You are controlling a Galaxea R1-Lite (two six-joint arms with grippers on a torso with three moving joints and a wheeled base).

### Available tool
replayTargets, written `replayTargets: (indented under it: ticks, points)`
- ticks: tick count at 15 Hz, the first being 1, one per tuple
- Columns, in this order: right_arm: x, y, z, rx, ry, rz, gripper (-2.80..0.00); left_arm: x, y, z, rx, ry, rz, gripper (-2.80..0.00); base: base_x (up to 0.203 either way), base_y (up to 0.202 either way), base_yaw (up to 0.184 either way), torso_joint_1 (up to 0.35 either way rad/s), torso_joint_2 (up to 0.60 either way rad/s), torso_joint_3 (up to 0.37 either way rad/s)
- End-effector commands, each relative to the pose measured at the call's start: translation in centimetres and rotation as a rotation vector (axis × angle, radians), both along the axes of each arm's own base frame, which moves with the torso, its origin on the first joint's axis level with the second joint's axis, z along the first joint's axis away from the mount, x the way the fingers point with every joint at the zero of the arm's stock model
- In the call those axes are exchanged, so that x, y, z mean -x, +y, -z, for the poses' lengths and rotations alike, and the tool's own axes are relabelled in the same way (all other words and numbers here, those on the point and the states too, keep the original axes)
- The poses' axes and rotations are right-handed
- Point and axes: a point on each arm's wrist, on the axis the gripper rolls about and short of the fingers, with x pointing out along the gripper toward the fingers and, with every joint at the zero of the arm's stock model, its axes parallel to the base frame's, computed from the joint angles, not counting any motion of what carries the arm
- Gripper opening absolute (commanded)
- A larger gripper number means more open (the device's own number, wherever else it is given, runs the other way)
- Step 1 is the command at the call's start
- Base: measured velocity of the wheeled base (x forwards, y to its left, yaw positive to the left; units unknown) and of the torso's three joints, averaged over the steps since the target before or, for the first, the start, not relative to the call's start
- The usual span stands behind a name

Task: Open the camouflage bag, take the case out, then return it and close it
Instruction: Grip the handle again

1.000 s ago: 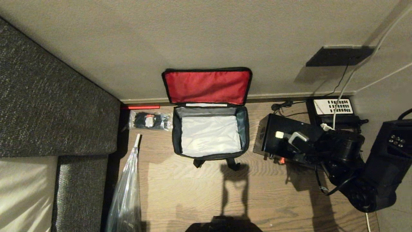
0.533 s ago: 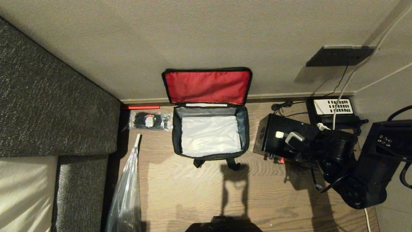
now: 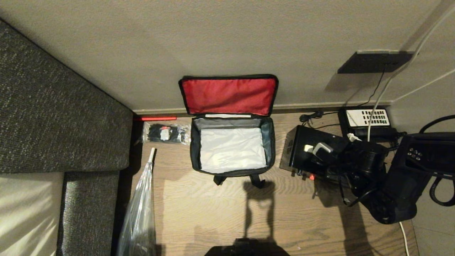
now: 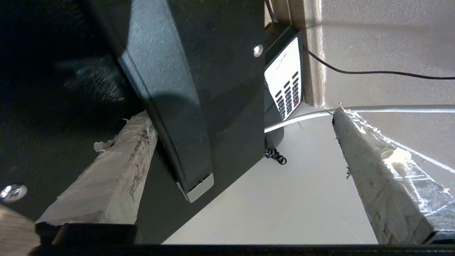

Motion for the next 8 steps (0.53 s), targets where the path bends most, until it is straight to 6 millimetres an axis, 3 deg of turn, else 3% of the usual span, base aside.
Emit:
replayTargets:
  ticks: [1, 5, 8]
  points:
    - [-1.0, -0.3, -0.6, -0.002, -0.049, 0.013, 0.00, 0.0, 0.0, 0.1, 0.000, 0.001, -0.001, -2.80, 0.000, 0.000, 0.000, 0.000, 0.00, 0.000]
    - [-2.6, -0.7, -2.0, -0.015, -0.131, 0.031, 0.00, 0.0, 0.0, 0.1, 0.000, 0.001, -0.001, -2.80, 0.000, 0.000, 0.000, 0.000, 0.00, 0.000]
    - [-3.1, -0.7, -1.5, -0.015, -0.130, 0.048, 0.00, 0.0, 0.0, 0.1, 0.000, 0.001, -0.001, -2.80, 0.000, 0.000, 0.000, 0.000, 0.00, 0.000]
